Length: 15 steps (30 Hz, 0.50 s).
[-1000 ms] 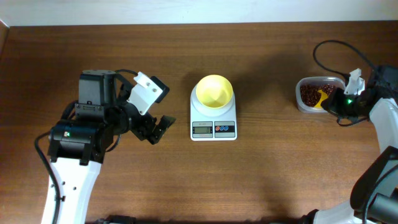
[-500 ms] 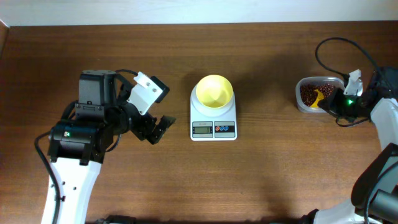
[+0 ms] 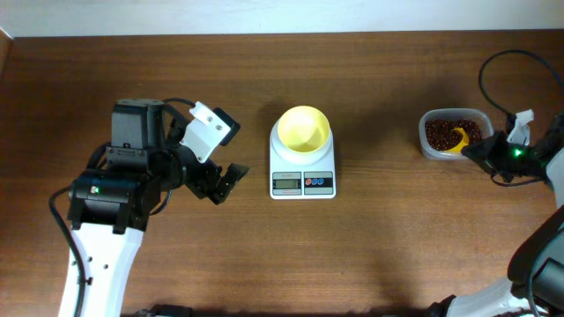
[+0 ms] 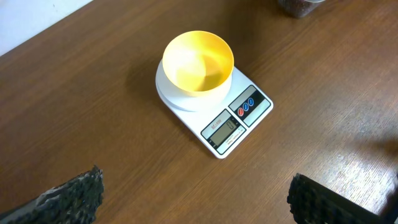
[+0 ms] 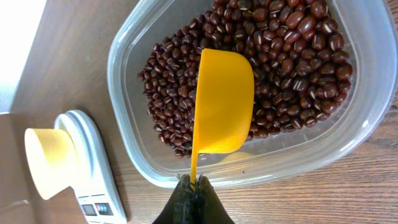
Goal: Scoop item into bowl and weigh 50g on scale
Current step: 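Dip the yellow scoop into the red bean tub with the right gripper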
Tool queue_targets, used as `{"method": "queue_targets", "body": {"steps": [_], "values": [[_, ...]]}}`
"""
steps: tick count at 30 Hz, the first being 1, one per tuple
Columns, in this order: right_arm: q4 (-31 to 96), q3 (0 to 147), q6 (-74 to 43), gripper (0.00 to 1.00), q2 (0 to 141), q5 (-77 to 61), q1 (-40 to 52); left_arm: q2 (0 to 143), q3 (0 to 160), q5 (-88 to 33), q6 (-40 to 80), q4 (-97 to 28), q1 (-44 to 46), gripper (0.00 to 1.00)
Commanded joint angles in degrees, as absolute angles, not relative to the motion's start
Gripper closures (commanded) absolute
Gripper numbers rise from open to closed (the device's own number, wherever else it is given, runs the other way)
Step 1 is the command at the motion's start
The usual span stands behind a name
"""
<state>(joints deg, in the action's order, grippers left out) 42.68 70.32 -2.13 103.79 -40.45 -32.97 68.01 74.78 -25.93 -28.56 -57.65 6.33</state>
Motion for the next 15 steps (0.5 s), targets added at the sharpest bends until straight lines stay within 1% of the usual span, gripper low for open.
{"method": "queue_targets", "body": {"steps": [1,5,15], "values": [[42.7,70.3,-2.2,0.96,104.3,-44.6,-34.2,67.8,75.8,-25.7,-29.5,-57.6,6.1,0.01],[42.7,70.3,-2.2,0.96,104.3,-49.6,-36.1,67.8,75.8,-25.7,-29.5,-57.6,6.1,0.01],[43.0,70.3,-2.2,0.96,104.3,-51.3,-36.5,67.8,75.8,-25.7,-29.5,-57.6,6.1,0.01]]}}
